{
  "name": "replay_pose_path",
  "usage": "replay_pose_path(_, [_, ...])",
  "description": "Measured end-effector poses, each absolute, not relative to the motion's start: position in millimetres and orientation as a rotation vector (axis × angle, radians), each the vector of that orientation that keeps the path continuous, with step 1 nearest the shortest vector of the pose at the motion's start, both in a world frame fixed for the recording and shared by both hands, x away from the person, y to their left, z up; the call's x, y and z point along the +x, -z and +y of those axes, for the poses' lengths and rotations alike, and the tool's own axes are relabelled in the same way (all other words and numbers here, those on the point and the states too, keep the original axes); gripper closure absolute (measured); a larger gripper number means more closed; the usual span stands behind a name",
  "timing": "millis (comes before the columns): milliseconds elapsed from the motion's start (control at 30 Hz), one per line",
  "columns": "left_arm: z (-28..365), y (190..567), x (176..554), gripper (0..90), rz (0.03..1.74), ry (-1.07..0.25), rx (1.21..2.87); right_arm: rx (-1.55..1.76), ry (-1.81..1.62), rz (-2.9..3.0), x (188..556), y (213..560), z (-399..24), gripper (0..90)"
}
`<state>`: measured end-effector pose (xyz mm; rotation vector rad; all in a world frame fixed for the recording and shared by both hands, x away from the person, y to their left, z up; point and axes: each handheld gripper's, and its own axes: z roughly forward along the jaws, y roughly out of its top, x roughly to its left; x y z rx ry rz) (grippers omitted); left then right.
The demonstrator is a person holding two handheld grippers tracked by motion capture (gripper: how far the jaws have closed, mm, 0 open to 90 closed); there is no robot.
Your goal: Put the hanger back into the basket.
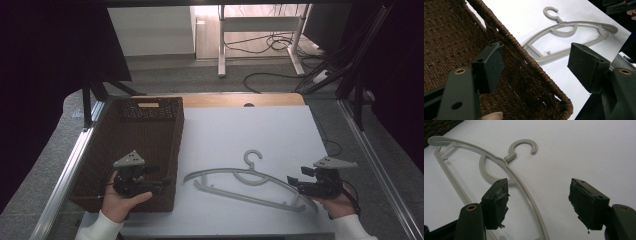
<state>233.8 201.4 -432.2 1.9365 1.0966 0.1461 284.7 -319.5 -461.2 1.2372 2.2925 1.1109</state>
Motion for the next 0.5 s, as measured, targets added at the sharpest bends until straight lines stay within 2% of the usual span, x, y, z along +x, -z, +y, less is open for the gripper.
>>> replay_pose_path(267, [201.3,433.6,232.1,27.9,1.096,-0.140,1.940,1.219,-1.099,2.305,287.4,457.2,-320.6,32.3])
replay_pose_path(500, [203.3,433.1,231.1,27.8,1.102,-0.146,1.935,1.204,-1.064,2.337,290.6,456.0,-321.9,35.9])
